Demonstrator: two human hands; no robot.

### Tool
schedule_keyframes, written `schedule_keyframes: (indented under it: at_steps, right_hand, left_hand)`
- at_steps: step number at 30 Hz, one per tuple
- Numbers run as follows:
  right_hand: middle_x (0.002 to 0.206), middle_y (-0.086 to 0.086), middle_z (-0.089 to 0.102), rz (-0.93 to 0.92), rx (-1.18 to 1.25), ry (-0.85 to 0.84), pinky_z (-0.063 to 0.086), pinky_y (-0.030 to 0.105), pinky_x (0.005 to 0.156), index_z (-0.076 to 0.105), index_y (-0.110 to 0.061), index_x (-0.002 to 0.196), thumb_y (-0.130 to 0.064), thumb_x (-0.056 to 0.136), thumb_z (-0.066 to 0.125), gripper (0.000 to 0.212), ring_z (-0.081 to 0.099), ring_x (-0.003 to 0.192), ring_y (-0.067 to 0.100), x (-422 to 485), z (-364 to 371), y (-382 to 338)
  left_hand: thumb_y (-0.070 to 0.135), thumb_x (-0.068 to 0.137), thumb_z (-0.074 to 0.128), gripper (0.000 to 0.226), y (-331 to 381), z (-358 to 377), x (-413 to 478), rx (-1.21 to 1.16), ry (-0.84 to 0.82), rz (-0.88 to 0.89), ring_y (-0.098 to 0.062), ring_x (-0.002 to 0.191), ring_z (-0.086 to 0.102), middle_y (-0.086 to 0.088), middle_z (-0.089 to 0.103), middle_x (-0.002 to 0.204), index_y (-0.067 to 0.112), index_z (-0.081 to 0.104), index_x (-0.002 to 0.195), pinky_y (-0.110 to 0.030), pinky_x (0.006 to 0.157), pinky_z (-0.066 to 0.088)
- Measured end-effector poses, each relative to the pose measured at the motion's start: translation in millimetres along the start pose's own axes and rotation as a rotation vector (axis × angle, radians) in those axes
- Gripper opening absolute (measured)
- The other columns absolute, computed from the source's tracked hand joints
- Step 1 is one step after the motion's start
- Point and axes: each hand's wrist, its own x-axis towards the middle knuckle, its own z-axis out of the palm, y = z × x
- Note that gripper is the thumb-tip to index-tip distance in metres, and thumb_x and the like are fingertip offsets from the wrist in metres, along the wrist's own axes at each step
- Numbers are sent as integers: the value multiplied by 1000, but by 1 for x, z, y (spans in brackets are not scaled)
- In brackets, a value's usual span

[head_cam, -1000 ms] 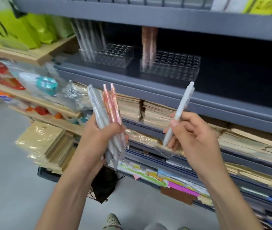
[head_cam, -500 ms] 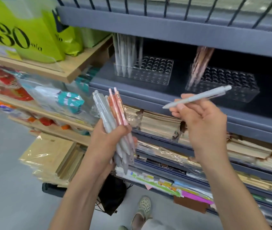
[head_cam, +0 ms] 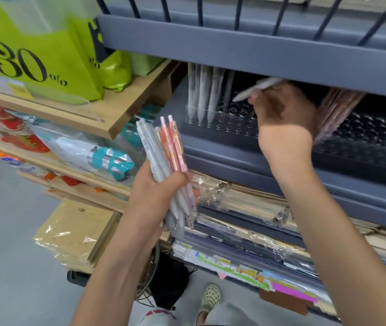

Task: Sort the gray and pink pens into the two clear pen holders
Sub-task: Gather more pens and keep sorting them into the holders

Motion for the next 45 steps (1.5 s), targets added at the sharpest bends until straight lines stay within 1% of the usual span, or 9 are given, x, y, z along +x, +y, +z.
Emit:
schedule_keyframes:
  at_steps: [4,6,9,17,22,31,36,39,45]
  right_hand:
    - [92,-42,57,-21,-207,24,37,0,68,63,-42,78,-21,91,60,25,61,76,-8,12,11,-5]
    - [83,-10,73,34,-275,-12,49,20,81,67,-39,64,-23,91,59,32,68,79,11,20,16,-5]
    - [97,9,76,79,-432,-94,49,39,94,76,-18,91,-26,95,55,23,67,100,33,28,23,-8]
    - [122,13,63,81,-812,-332,42,32,82,52,-16,128,-40,103,37,37,60,107,34,45,30,-27]
    - [129,13,54,154,-886,-462,33,33,71,32,-21,143,-40,102,36,46,48,82,26,57,31,-29]
    - [132,14,54,190,-825,-533,36,35,81,43,-19,134,-38,97,45,42,55,113,35,66,34,-16]
    - [105,0,71,175,-709,-412,45,29,81,62,-27,104,-45,95,50,24,64,99,23,49,17,-29]
    - [84,0,75,217,-315,-306,54,29,67,67,-21,82,-37,91,61,19,65,65,12,18,8,-41]
    - [76,2,75,306,11,-696,50,22,50,75,-13,87,-34,81,77,21,62,57,9,-35,3,-47]
  left_hand:
    - [1,88,65,25,5,-8,9,23,-73,-17,-25,66,71,-5,70,68,13,56,109,-36,58,59]
    - [-2,89,63,21,7,-11,13,7,-112,-18,-25,64,70,-7,68,67,11,57,104,-30,56,57]
    - [-2,89,62,16,10,-15,16,1,-161,-22,-23,62,71,-10,69,70,9,59,100,-25,49,54]
    - [2,88,67,22,2,-33,11,5,-248,-75,-24,63,73,-13,70,71,8,57,108,-23,45,52]
    - [4,89,66,22,-1,-41,5,39,-268,-102,-26,66,74,-16,73,75,14,58,106,-20,42,50]
    - [9,88,68,24,3,-49,10,53,-244,-72,-25,66,74,-15,73,77,11,58,109,-23,43,51]
    - [17,75,67,39,1,-44,14,71,-265,-62,-23,67,74,-11,73,74,10,58,112,-31,52,56]
    - [4,84,68,28,1,-40,15,47,-316,-37,-23,62,72,-10,70,69,6,57,109,-22,48,53]
    - [-6,88,63,16,-1,-26,15,86,-404,1,-17,43,62,-12,64,58,5,57,97,-18,34,43]
